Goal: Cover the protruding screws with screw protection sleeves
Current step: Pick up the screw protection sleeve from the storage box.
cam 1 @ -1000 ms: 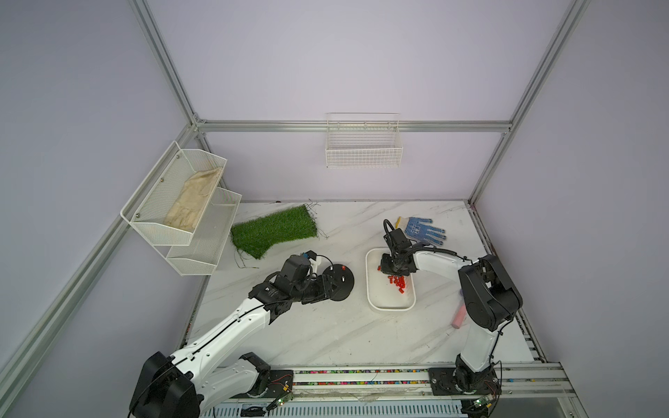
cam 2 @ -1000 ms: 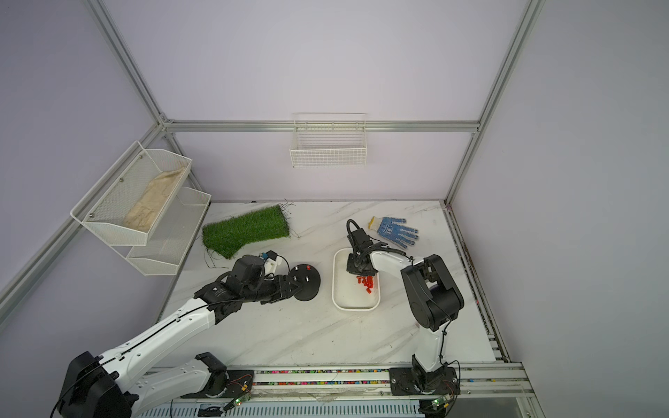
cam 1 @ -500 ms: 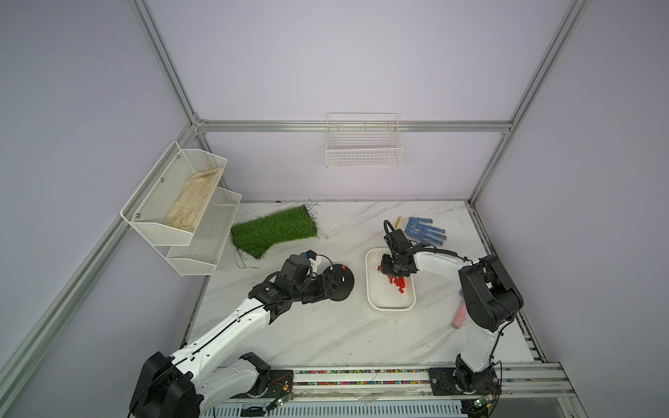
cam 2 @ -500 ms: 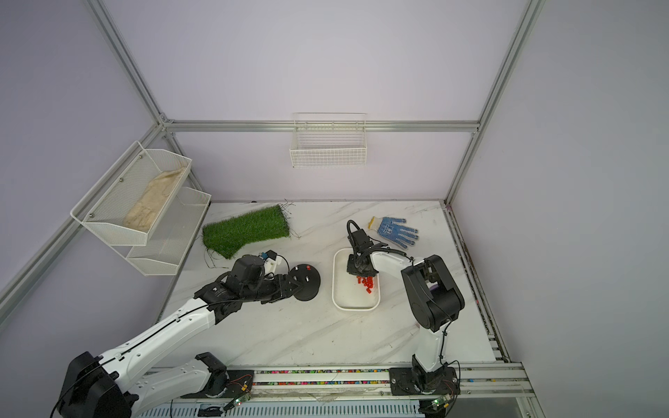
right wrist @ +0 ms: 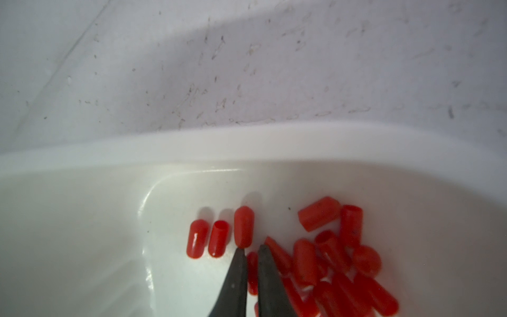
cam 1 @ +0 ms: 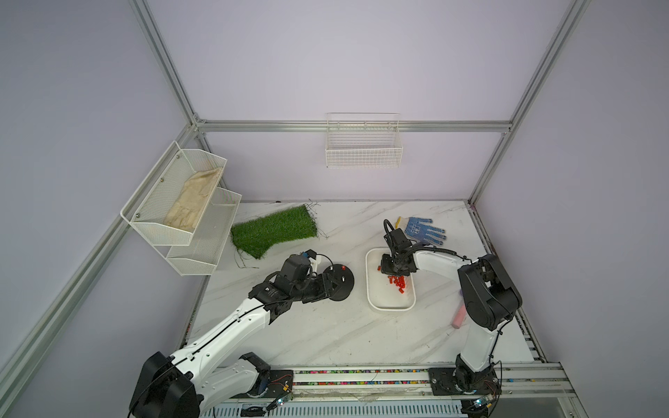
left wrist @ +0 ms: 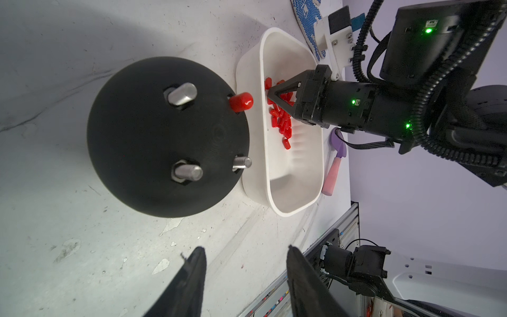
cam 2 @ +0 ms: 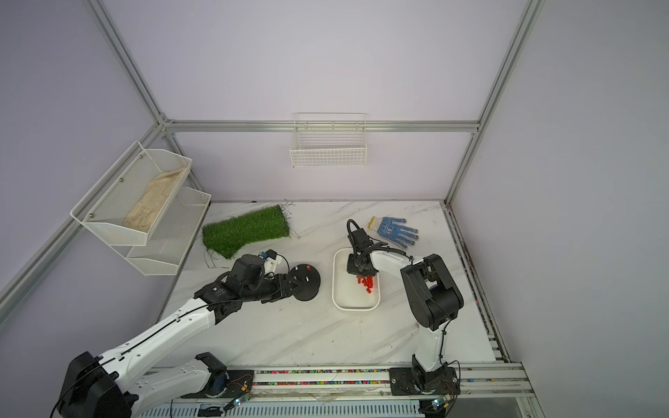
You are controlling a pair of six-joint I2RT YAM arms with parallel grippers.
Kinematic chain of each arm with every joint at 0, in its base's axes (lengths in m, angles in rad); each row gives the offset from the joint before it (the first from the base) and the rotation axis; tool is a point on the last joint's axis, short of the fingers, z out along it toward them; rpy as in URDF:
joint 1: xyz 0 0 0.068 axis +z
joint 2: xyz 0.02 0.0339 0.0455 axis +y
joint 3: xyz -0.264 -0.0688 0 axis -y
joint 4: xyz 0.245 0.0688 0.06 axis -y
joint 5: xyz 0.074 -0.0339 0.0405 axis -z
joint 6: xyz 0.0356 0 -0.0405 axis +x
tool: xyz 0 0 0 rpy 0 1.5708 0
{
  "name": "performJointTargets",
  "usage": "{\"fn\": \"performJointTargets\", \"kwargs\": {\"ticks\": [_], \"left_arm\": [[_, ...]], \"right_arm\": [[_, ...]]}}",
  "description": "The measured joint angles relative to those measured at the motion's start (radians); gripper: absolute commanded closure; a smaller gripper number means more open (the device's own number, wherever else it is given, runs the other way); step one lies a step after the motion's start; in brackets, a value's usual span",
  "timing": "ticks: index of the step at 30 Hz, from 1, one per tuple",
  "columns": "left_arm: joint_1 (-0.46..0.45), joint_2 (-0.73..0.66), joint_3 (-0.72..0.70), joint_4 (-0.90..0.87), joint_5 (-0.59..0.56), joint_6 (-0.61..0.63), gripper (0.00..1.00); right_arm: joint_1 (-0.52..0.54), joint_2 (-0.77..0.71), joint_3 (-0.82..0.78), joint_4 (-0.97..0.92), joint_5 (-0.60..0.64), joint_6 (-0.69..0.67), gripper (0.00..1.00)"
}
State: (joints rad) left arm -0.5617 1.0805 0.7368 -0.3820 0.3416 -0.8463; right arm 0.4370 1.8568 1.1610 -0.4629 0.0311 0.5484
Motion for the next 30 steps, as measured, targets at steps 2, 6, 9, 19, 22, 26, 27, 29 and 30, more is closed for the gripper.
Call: {"fn": "performJointTargets", "kwargs": {"ticks": [2,6,9,19,22,26,27,29,30], "left_arm": [[-0.002,0.0,0.0,0.0,-0.001,0.0,0.51],[-0.002,0.0,0.0,0.0,-0.002,0.0,0.51],[-0.002,0.0,0.0,0.0,-0.003,0.0,0.51],[-0.002,0.015,0.024,-0.001,-0.009,0.001,0.5],[-0.002,0.027,0.054,0.001,-0.009,0.001,0.49],[-0.002,0.038,0.09,0.026,-0.008,0.0,0.5],[-0.002,0.042,0.099,0.04,-0.004,-0.003,0.49],[-0.001,0.052,0.116,0.085,0.006,-0.011,0.49],[0.0,0.061,0.125,0.116,0.016,-0.021,0.49]], "right_arm": [[0.0,0.0,0.0,0.0,-0.001,0.0,0.88],[-0.001,-0.007,0.0,-0.001,-0.004,0.0,0.88],[-0.001,-0.023,0.0,-0.003,-0.009,0.0,0.89],[-0.003,-0.228,-0.008,0.013,-0.064,-0.003,0.88],[-0.003,-0.293,-0.022,0.029,-0.091,-0.005,0.88],[-0.003,-0.38,-0.045,0.06,-0.149,-0.006,0.88],[-0.003,-0.406,-0.051,0.077,-0.171,-0.004,0.88],[-0.003,-0.451,-0.062,0.113,-0.213,0.003,0.88],[-0.003,-0.478,-0.069,0.138,-0.241,0.011,0.88]]}}
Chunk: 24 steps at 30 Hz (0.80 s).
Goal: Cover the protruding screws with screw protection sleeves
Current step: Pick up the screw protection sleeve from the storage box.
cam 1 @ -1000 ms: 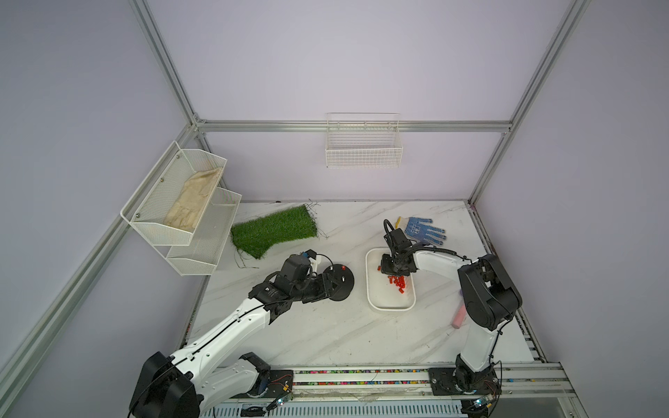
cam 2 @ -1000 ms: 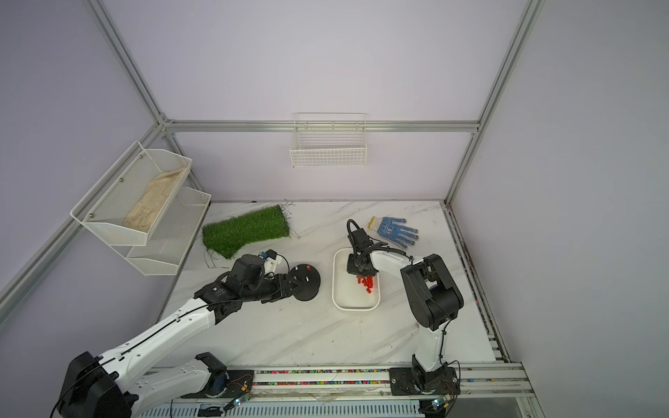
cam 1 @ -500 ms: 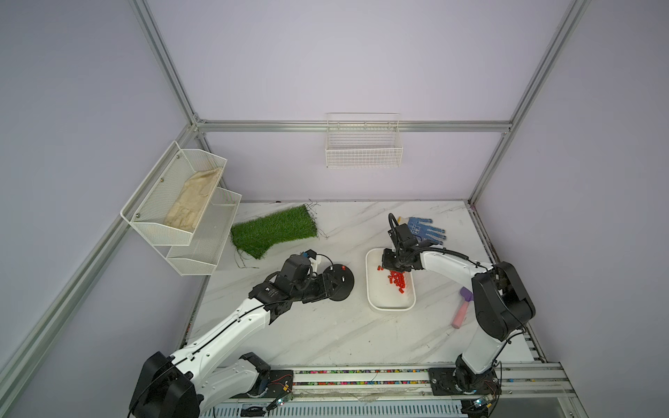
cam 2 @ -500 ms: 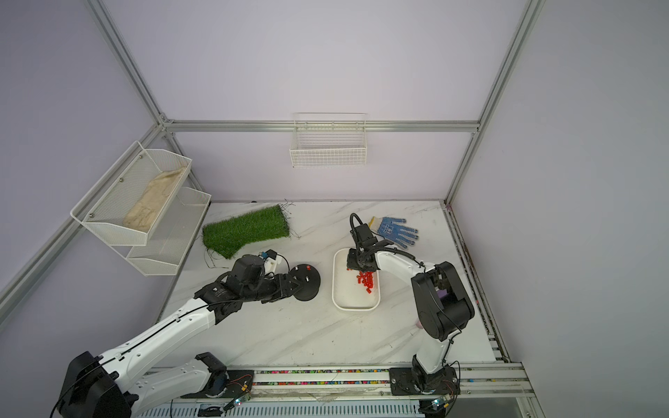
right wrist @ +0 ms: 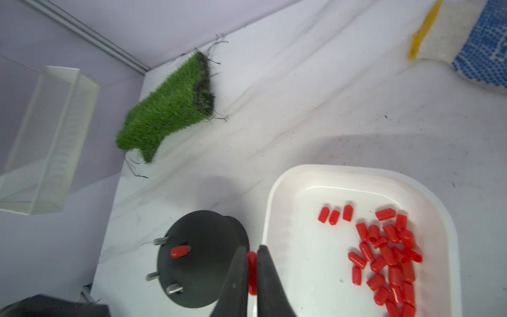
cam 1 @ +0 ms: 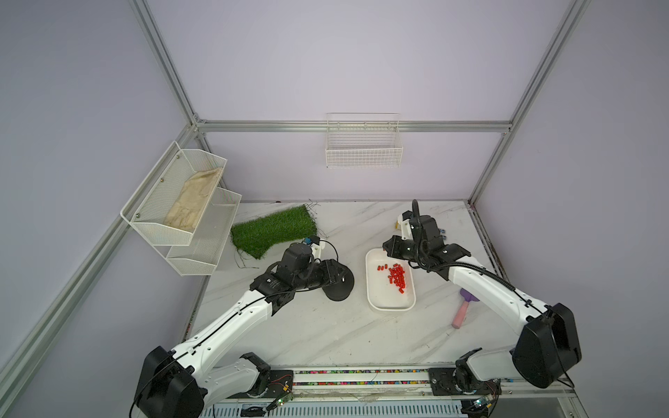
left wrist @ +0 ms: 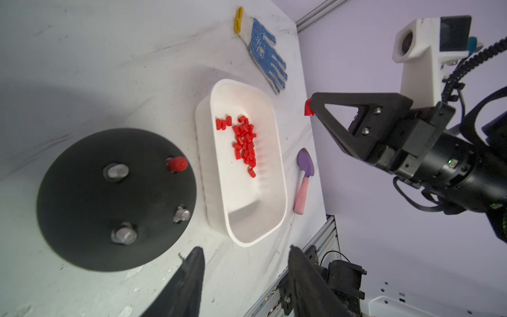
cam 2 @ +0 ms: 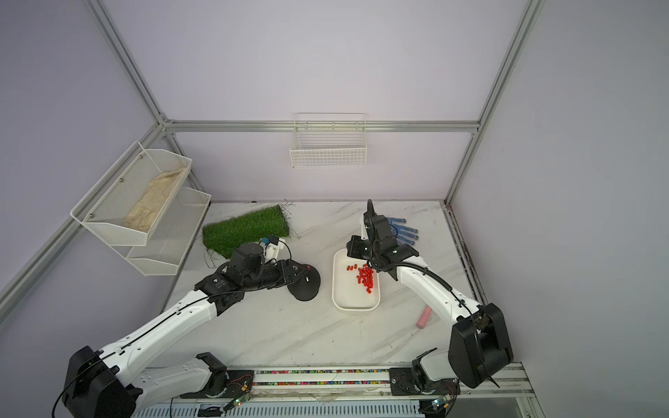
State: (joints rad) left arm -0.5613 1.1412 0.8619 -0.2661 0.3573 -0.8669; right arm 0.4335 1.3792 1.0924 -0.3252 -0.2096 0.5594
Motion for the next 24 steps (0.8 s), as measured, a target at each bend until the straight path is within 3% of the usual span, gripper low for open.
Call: {"fn": "performJointTargets", "kwargs": {"ticks": [7,15,24], "left_arm": [[0.005,0.094,0.036,0.294,0.082,-0.101,0.53],[0.01,0.203,0.067,0.645,0.164,-0.234,0.57],[0.01,0.205,0.069,0.798,0.193,-0.266,0.61]], "right_arm": [[0.0,-0.124,-0.047,0.226,-0.153,0.088,0.88],[0.002,-0.163,-0.138,0.491,-0.253,0.217,0.88],[0.028,-0.171,-0.196,0.641,-0.283,0.293,0.88]]}}
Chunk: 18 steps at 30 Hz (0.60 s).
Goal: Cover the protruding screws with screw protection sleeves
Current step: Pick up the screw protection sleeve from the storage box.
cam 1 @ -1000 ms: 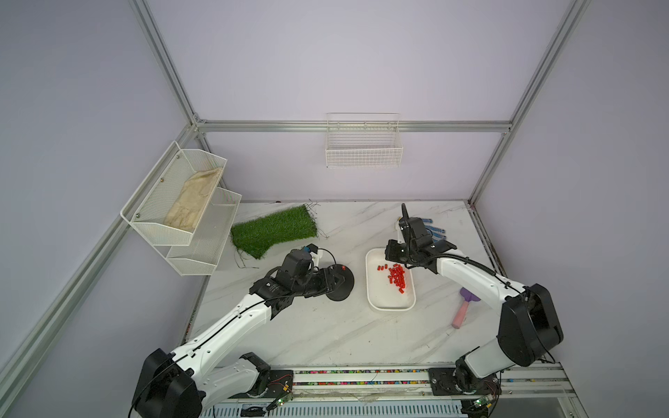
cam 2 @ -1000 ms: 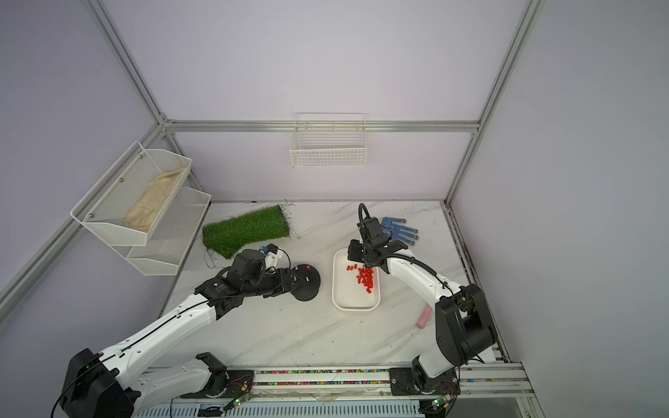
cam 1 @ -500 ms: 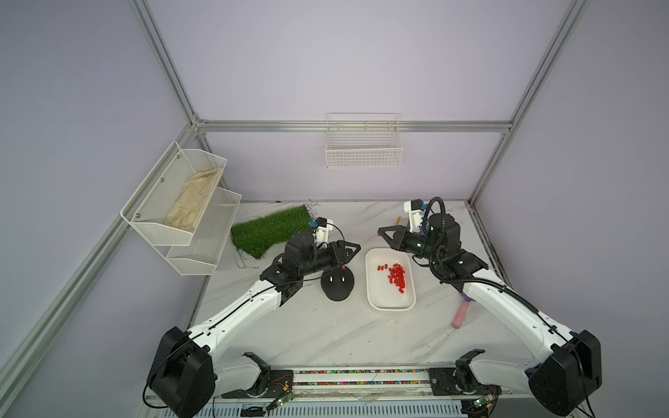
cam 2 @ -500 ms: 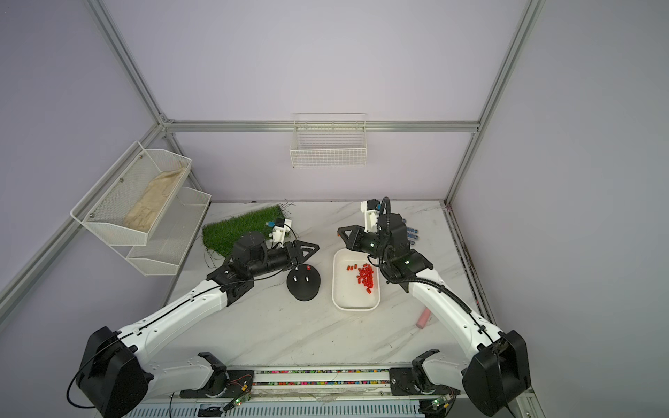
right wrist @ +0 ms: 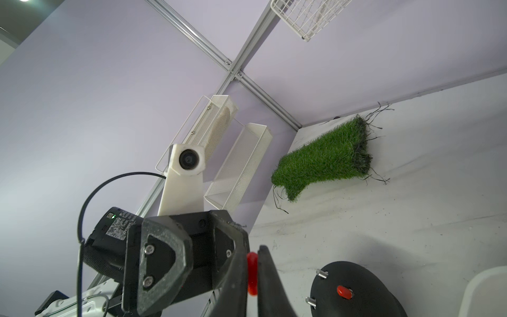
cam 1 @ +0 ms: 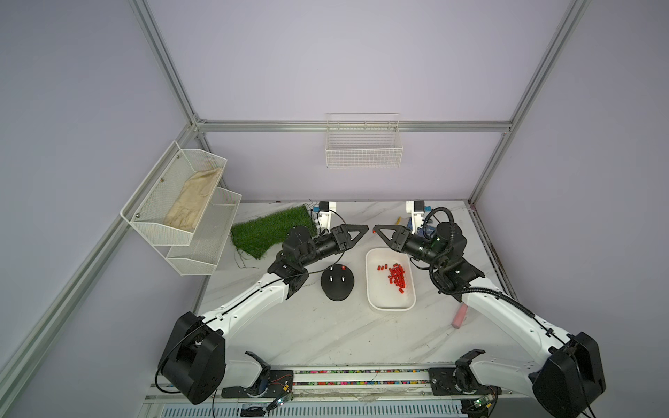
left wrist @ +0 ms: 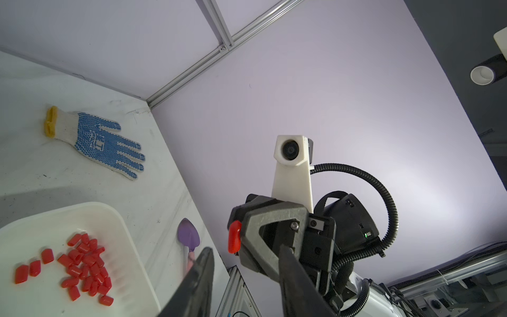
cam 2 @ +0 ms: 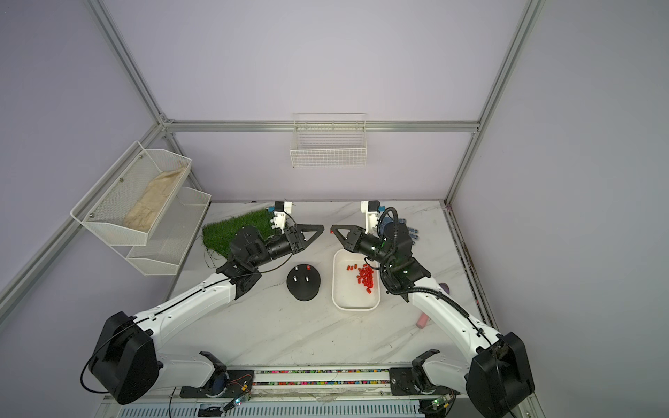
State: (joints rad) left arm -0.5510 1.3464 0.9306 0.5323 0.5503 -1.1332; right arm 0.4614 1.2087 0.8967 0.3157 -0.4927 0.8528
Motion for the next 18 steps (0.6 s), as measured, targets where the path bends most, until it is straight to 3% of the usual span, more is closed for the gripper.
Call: {"fn": "performJointTargets", "kwargs": {"ticks": [18], "left_arm": [[-0.015,0.015,0.0,0.046,0.042,-0.009,0.74]], "right_arm": [[0.02,0.0,-0.024,0.132,-0.017,0.064,0.87]]}}
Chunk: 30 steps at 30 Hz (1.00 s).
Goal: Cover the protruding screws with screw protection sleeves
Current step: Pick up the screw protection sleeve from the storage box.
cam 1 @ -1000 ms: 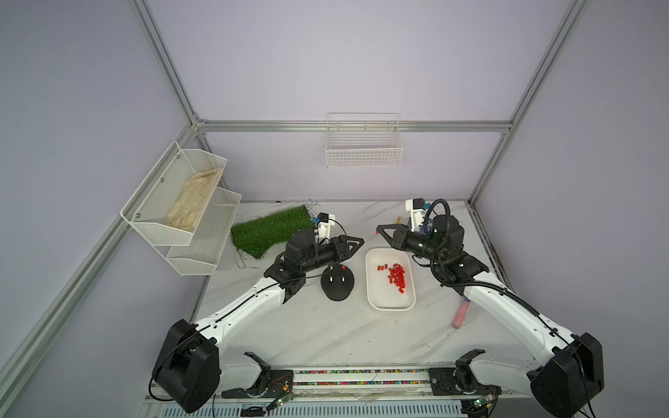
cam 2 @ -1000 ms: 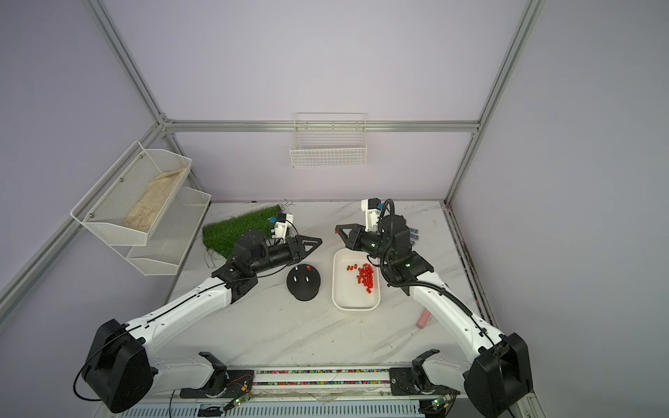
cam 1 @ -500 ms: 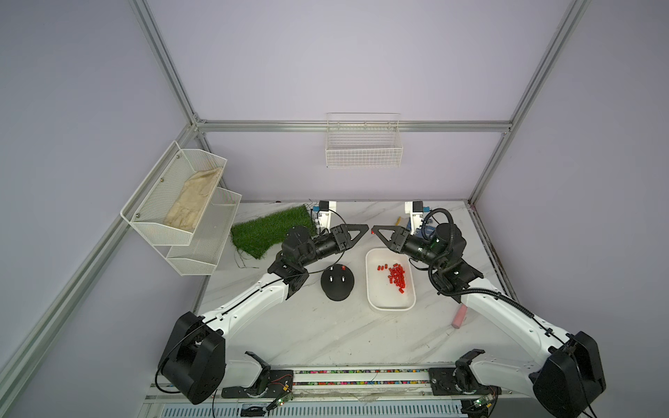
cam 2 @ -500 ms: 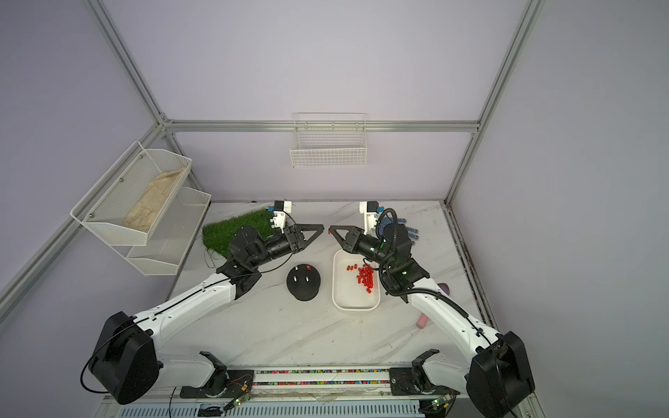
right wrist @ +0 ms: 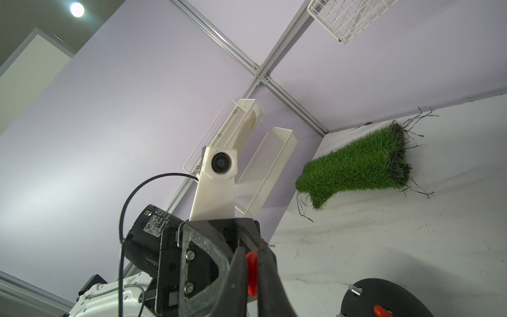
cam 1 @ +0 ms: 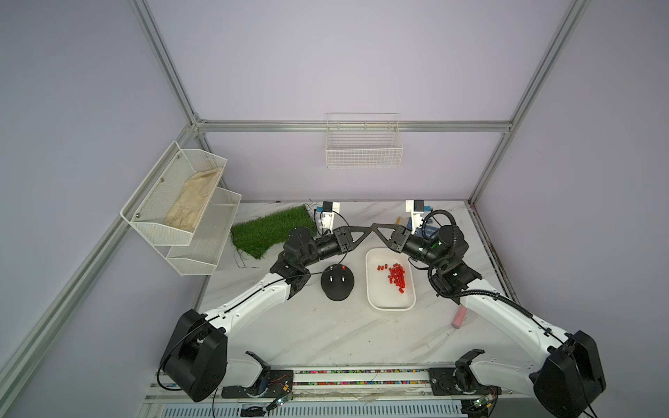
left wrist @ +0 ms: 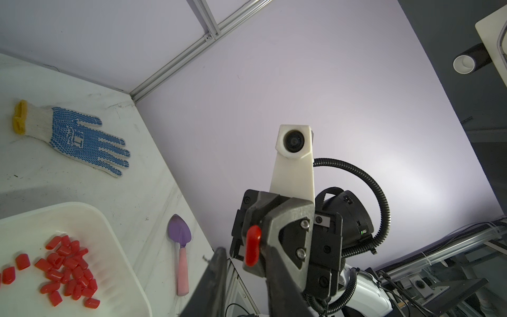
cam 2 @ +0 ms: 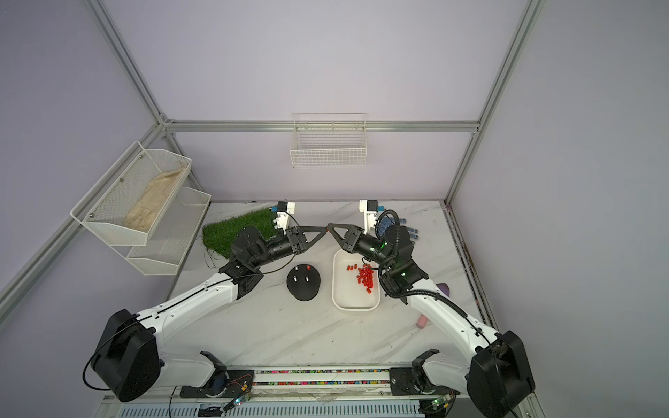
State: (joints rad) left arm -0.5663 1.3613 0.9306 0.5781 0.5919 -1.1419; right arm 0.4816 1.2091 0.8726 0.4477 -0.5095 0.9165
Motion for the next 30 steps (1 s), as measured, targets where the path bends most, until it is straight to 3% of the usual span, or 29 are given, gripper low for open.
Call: {"fn": "performJointTargets", "kwargs": {"ticks": [24,30], "left_arm": [[-0.006,0.01,0.0,0.049,0.011,-0.013,0.92],[-0.006,0.01,0.0,0.05,0.011,-0.018,1.0]], "right_arm": [[0.005,0.002,-0.013,0.05,0.008,0.022,0.88],[0.005,0.002,-0.013,0.05,0.003,0.02,0.81]]}}
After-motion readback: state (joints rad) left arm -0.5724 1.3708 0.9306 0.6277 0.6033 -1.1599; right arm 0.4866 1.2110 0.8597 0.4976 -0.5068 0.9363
